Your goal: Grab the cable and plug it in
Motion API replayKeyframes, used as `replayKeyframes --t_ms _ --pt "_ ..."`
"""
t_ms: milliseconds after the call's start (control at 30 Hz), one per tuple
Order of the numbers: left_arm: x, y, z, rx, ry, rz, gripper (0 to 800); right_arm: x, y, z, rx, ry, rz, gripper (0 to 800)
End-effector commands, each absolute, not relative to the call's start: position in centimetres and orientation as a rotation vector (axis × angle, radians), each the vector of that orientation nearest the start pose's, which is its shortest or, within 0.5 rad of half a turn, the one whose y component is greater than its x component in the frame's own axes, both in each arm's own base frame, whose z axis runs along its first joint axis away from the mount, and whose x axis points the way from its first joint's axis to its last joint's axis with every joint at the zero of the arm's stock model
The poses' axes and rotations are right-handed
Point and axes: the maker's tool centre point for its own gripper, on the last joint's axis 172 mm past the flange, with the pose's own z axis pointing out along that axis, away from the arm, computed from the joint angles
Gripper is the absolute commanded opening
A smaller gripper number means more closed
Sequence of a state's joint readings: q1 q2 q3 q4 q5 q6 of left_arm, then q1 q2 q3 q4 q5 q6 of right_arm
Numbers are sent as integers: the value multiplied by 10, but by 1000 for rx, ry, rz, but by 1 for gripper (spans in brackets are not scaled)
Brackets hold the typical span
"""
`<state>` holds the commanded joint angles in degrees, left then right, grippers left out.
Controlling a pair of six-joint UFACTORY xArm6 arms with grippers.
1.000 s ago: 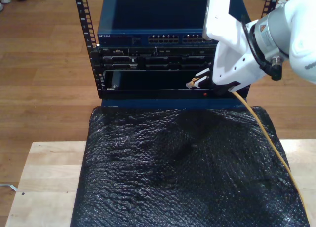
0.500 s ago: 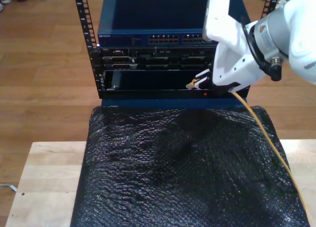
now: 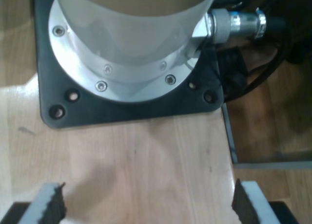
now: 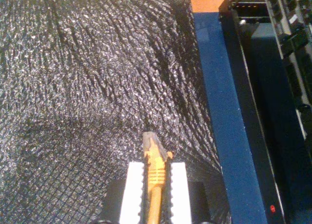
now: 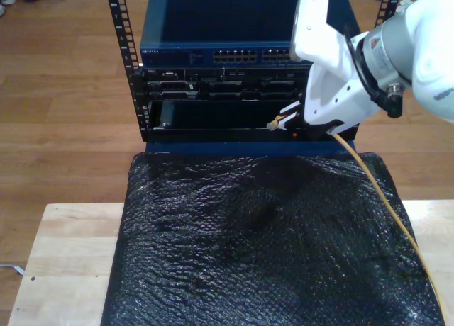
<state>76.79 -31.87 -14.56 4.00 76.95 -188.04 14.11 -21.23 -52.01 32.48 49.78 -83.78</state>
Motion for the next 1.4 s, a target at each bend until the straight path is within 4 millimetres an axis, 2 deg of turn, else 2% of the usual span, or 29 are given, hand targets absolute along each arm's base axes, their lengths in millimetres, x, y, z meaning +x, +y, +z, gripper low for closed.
replayKeyframes --t_ms 167,333,533,733,800,1033,1200,1400 --pt "11 126 85 -2322 2727 -471 799 446 199 333 -2136 -1846 -894 0" --pt "14 124 69 -2187 2782 -484 799 447 198 336 -2134 -1849 -901 0" --pt "12 122 55 -2197 2750 -467 799 448 198 336 -2136 -1848 -902 0" --pt "12 119 31 -2163 2737 -419 799 449 198 321 -2144 -1839 -862 0" --pt "12 122 30 -2161 2727 -406 799 452 197 311 -2152 -1836 -843 0" --pt "12 122 30 -2161 2727 -406 800 482 177 292 -2261 -1882 -945 0" --pt "13 123 30 -2161 2726 -404 800 478 201 282 -2224 -1947 -960 0" --pt "12 122 30 -2166 2725 -408 800 500 196 282 -2273 -2001 -1103 0"
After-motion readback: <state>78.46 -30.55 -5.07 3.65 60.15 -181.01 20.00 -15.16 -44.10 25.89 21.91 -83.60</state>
